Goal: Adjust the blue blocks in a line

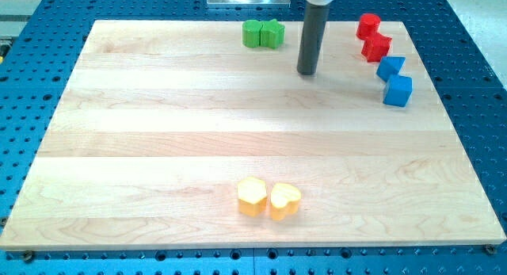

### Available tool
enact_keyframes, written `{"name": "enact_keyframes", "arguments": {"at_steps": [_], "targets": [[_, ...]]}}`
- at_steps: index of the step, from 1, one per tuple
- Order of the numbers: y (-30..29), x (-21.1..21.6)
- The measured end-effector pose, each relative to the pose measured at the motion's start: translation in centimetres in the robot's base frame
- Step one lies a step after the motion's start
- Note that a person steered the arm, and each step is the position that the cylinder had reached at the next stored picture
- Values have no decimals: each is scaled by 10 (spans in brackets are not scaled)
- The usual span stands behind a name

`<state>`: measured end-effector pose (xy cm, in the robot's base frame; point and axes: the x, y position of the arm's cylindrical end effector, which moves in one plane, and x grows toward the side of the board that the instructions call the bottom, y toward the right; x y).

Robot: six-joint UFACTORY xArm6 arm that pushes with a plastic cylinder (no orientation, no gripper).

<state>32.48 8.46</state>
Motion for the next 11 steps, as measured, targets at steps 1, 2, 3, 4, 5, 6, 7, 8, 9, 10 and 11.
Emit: {"name": "enact_keyframes", "arguments": {"at_steps": [1,2,3,4,5,6,7,8,9,10,11], "targets": [[-21,0],[-40,0],[-60,0],[-69,25],[-45,90],[61,152],[171,147],[247,103],[261,65],[259,35],[253,21]]}}
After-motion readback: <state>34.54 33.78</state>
